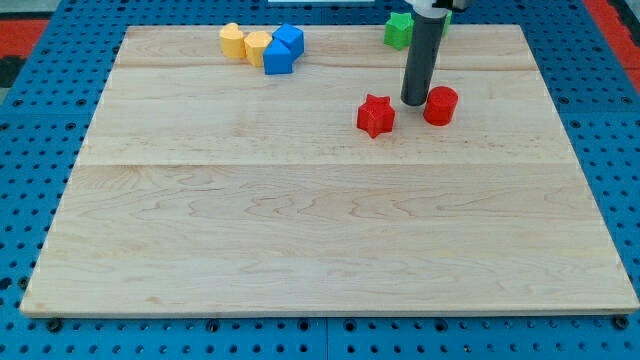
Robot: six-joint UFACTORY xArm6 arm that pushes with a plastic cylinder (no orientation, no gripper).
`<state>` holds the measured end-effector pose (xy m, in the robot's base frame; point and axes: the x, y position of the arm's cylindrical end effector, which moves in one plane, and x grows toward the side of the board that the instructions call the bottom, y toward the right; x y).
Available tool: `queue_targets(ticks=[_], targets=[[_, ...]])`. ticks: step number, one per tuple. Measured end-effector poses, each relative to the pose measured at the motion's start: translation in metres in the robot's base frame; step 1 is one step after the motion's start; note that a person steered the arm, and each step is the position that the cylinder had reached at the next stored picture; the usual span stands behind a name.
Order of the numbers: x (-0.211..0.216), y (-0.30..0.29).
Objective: Slide the blue cube along with the blue triangle slightly down
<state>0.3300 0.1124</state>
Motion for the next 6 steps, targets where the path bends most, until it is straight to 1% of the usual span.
queue_targets(ticks=[1,2,3,4,5,6], targets=[[-0.023,0.046],[-0.003,0.106],[0.026,0.023],[0.036,-0.043],[-0.043,-0.015],[-0.111,-0.059]])
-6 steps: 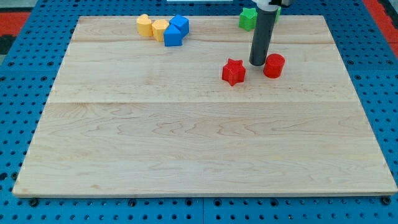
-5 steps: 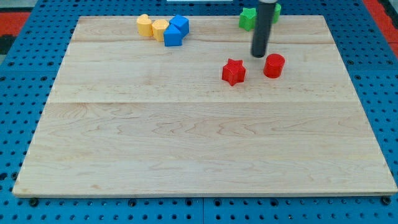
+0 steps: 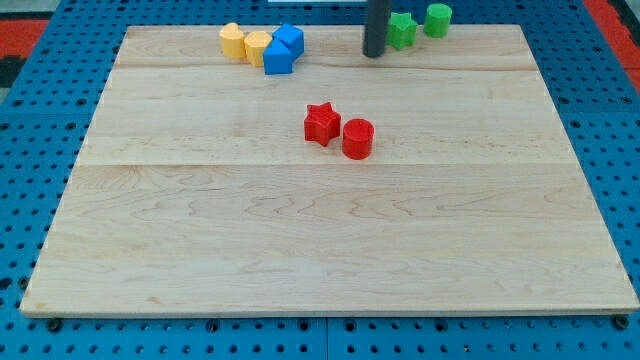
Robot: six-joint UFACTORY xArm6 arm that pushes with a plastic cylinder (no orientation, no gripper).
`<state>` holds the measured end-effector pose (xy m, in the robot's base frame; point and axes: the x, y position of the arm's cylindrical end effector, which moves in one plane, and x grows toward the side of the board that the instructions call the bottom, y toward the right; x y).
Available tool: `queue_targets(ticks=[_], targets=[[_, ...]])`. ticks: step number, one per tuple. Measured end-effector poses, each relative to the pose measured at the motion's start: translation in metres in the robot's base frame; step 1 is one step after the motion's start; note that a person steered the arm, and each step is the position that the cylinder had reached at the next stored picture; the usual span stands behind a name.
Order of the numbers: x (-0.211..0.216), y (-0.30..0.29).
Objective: Slide the blue cube along with the blue triangle slightly down
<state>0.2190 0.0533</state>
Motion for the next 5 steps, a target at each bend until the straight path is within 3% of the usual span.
queue_targets(ticks=[1,2,5], targets=[[-0.027,-0.012],[-0.025,-0.108],[0.034,-0.112]])
